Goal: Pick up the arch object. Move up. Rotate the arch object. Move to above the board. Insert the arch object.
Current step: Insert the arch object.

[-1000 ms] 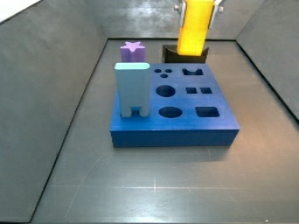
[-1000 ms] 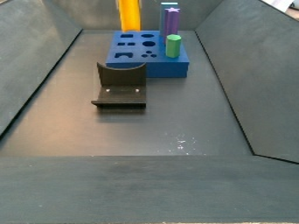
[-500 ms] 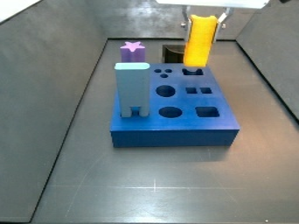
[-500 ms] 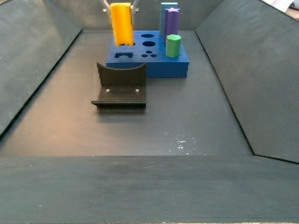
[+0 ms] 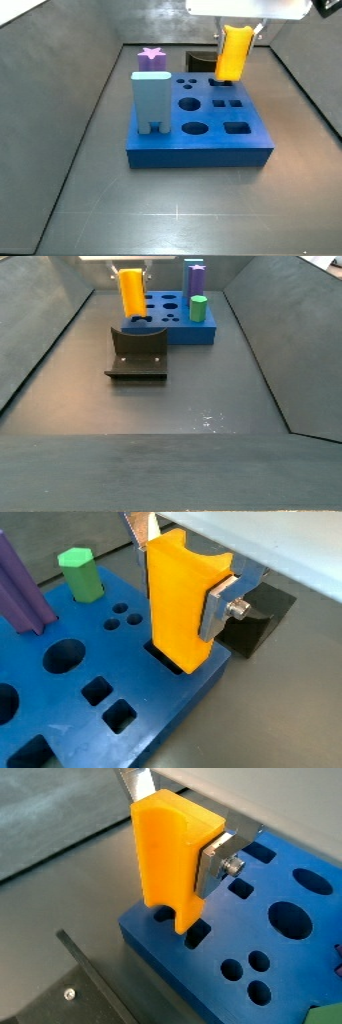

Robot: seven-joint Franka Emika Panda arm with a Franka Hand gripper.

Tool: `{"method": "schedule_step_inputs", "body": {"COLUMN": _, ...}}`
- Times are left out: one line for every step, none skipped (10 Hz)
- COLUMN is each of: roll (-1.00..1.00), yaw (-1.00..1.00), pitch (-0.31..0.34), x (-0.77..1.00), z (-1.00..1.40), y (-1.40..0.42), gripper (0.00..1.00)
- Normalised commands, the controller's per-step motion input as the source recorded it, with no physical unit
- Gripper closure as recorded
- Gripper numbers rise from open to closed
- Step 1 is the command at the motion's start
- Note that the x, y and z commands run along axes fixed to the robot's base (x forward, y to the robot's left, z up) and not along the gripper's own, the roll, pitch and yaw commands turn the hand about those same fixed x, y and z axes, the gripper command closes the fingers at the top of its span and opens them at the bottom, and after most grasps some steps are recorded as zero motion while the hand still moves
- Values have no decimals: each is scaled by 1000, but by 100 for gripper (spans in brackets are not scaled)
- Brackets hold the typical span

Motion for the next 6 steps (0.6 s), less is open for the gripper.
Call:
{"method": "schedule_step_inputs", "body": {"roll": -21, "yaw": 266, "pitch": -61, "x": 0, "z": -97, "y": 0, "gripper": 100}}
{"method": "schedule_step_inputs", "body": {"roll": -17, "yaw": 77, "pitch": -19, "x": 0, "z": -26, "y": 0, "gripper": 100}}
{"method": "schedule_step_inputs", "body": {"roll": 0, "yaw": -20, "pitch": -26, "x": -103, "z": -14, "y": -9, "gripper": 100}}
{"method": "schedule_step_inputs", "body": {"roll": 0, "yaw": -140, "pitch": 0, "x": -171, "z": -26, "y": -14, "gripper": 100}}
{"method": "schedule_step_inputs", "body": {"roll": 0, "yaw": -200, "pitch": -9, "x": -214, "z": -63, "y": -100, "gripper": 100}}
{"method": "schedule_step_inputs", "body": {"roll": 0, "yaw": -169, "pitch": -66, "x": -146, "z": -54, "y": -63, "gripper": 100}}
